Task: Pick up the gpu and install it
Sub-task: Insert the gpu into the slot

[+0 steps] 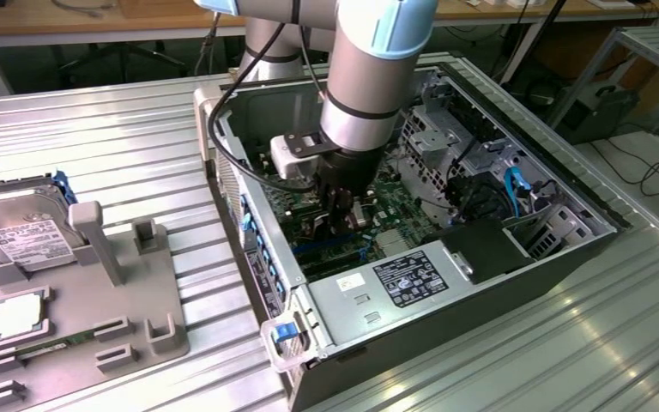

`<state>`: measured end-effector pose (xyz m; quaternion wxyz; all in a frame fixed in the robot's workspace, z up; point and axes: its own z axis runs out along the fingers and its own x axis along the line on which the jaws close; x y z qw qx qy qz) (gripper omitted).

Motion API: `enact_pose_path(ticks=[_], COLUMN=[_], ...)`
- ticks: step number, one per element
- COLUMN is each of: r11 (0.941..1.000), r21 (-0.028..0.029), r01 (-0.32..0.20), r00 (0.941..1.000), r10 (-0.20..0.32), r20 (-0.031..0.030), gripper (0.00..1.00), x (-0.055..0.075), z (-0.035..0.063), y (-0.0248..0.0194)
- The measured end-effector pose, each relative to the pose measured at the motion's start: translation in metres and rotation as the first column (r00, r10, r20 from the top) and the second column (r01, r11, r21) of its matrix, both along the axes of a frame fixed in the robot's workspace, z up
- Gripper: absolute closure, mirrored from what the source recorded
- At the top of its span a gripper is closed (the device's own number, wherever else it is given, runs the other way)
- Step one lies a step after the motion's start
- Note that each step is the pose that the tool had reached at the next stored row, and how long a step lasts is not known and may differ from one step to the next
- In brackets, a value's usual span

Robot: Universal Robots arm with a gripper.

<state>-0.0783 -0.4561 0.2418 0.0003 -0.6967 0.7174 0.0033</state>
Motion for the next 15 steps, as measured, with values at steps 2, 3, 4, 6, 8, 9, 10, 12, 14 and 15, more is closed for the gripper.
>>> enact_pose_path(ticks=[2, 3, 4, 6, 8, 9, 10, 12, 14, 15], r11=[1.0000, 1.0000, 1.0000, 1.0000, 1.0000, 1.0000, 1.0000, 1.0000, 1.0000, 1.0000], r21=[-0.0006, -0.0008, -0.0009, -0.0007, -0.0007, -0.0007, -0.0007, -0.0008, -0.0006, -0.0006], r01=[0.000, 0.000, 0.000, 0.000, 0.000, 0.000, 0.000, 0.000, 0.000, 0.000], r00=[1.0000, 1.0000, 1.0000, 1.0000, 1.0000, 1.0000, 1.0000, 1.0000, 1.0000, 1.0000], r10=[0.000, 0.000, 0.000, 0.000, 0.000, 0.000, 0.000, 0.000, 0.000, 0.000], r20=[-0.0003, -0.0005, -0.0006, -0.0004, -0.0004, -0.0003, -0.0004, -0.0004, -0.0003, -0.0002], gripper=[0.73, 0.73, 0.73, 0.73, 0.73, 0.73, 0.73, 0.73, 0.73, 0.73], x=[0.0000, 0.0000, -0.0001, -0.0001, -0.0001, -0.0002, -0.0002, -0.0003, -0.0003, -0.0003], z=[0.0005, 0.0018, 0.0027, 0.0026, 0.0026, 0.0026, 0.0026, 0.0026, 0.0025, 0.0025], y=[-0.0001, -0.0001, -0.0001, -0.0001, -0.0001, -0.0001, -0.0001, -0.0001, 0.0000, 0.0002])
